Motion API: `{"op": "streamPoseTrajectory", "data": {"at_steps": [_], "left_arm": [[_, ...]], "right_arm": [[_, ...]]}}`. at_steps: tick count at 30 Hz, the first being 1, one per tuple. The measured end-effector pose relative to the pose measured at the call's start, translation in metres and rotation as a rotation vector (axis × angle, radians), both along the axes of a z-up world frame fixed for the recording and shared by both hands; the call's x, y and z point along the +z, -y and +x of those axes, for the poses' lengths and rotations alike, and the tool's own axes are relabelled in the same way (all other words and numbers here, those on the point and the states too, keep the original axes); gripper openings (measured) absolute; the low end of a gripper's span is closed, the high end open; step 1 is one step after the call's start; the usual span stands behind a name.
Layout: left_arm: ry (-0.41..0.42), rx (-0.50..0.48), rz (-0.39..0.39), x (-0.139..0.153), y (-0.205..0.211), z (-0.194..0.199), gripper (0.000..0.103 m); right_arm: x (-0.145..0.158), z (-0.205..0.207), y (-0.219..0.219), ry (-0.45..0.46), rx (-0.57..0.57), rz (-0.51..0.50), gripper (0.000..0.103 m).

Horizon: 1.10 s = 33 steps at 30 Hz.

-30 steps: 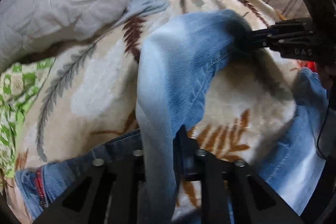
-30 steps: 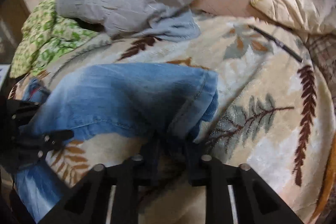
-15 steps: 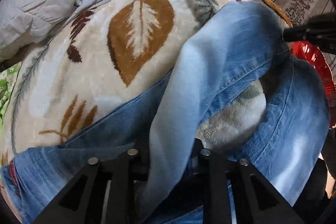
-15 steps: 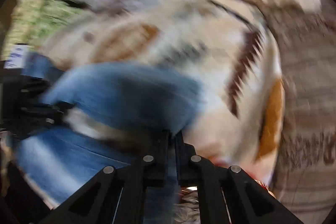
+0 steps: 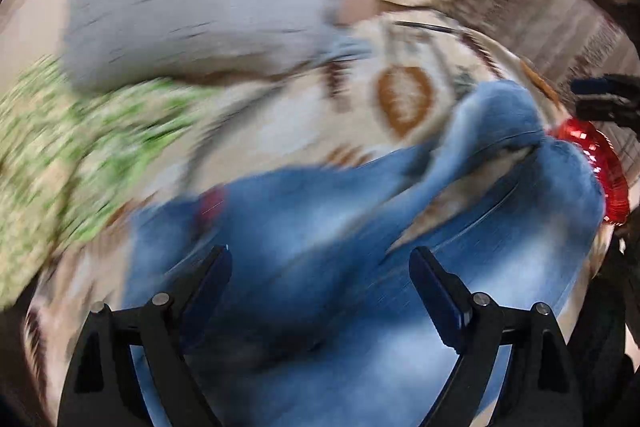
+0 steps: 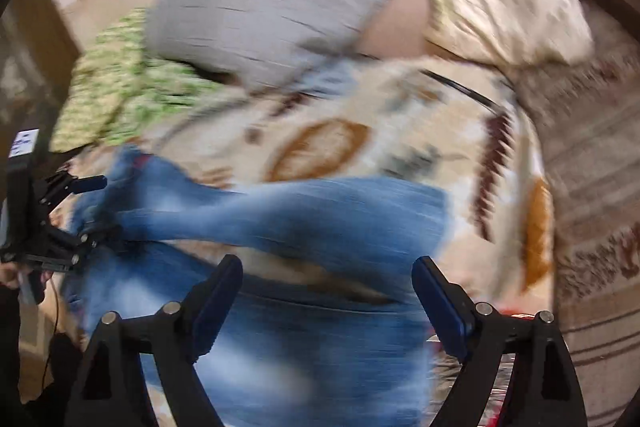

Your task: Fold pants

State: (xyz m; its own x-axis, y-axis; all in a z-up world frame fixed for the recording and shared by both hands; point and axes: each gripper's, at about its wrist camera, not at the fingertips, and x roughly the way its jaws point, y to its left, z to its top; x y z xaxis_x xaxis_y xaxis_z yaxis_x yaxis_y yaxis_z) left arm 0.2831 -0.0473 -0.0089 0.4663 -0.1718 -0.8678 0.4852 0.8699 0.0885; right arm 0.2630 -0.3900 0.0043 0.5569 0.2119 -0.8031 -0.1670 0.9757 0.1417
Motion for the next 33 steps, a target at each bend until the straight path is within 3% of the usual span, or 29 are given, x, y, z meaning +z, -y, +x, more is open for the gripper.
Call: {"op": "streamPoseTrajectory", "data": {"at_steps": [7,11,15,21,26,30,31,32,33], "left_arm": [[-0.004,0.259,0.005,0.023,-0.158,-0.055,0.09],[-0.044,0.307,0.028,0.009,-0.203,-0.089,0.09],[-0.088,0.328,0.038,-0.023,-0.215,-0.11,0.09],[-0.138,0.371,-0.032,-0.08,-0.211,-0.108,0.09],[-0.17,0.417,-0.188,-0.097,-0.232,-0.095,0.09],[-0.143,0.4,-0.142,-0.1,-0.224,-0.083,0.09],[-0.142,0.389,-0.114,-0.102,-0.22,-0.082,0.086],[-0.134,0.366,-0.089,-0.101,-0.213,-0.081,0.074],[-0.131,0.347,-0.099,-0.101,-0.211,-0.08,0.062]], "right_arm": [[0.0,-0.007,-0.133,0.054,0.266,0.0,0.089],[-0.008,0.008,-0.202,0.055,0.356,0.013,0.089],[-0.016,0.025,-0.25,0.058,0.392,-0.003,0.089],[-0.025,0.077,-0.315,0.036,0.376,-0.027,0.089],[-0.043,0.136,-0.375,0.021,0.353,-0.1,0.089],[-0.071,0.173,-0.404,0.002,0.34,-0.192,0.089],[-0.082,0.181,-0.406,-0.025,0.339,-0.2,0.089],[-0.098,0.191,-0.408,-0.097,0.35,-0.196,0.082],[-0.108,0.195,-0.409,-0.145,0.365,-0.185,0.067]]}}
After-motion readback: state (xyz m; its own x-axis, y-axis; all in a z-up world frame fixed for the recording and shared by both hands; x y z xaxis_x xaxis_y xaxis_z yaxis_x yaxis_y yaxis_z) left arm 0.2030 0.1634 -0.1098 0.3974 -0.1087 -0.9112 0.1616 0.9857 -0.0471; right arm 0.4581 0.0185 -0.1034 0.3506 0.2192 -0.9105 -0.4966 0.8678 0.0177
